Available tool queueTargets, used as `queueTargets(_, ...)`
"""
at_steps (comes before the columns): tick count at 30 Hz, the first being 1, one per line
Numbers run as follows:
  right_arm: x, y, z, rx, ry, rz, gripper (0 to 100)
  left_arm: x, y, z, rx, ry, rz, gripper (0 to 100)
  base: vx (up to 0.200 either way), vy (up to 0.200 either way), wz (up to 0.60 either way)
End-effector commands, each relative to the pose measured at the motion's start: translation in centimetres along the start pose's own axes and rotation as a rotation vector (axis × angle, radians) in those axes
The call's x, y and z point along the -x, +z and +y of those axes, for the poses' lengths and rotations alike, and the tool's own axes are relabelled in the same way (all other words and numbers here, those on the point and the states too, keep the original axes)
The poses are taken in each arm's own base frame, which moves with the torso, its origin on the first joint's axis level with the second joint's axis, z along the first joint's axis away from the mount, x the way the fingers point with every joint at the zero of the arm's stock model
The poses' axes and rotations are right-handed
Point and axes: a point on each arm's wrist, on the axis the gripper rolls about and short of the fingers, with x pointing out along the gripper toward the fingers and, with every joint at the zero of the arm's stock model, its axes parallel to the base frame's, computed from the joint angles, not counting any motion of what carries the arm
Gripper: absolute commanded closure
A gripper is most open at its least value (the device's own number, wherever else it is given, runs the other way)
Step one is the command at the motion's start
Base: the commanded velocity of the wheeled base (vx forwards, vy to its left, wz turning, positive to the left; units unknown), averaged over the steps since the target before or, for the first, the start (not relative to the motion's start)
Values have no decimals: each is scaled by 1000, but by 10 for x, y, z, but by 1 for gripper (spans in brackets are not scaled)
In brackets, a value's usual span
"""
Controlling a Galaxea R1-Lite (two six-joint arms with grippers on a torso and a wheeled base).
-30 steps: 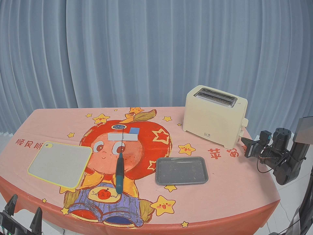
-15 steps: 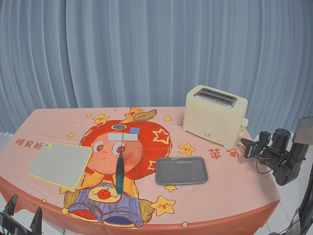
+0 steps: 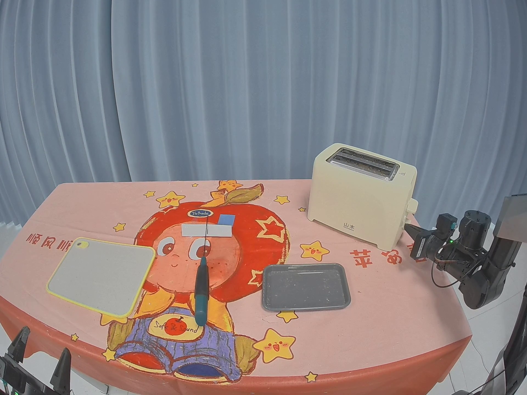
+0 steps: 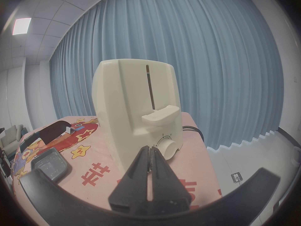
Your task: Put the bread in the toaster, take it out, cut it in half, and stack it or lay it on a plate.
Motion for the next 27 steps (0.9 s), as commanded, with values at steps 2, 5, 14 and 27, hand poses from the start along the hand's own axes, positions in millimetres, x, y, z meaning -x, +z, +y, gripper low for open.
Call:
queueTargets(2,-4,-3,-3,-4,-6,4,100,-1,-5,0,0,0,17,0,0,0,0)
queueTargets(5,-6,-4,-7,-7,-15,7,100,-1,-5,0,0,0,17,0,0,0,0)
queueTargets(14,-7,-10,-8,-12,-18,24,100,-1,-5,0,0,1,17,0,0,0,0)
queueTargets(27,-7,-12,-9,-13,-22,30,100,-1,-5,0,0,0,17,0,0,0,0)
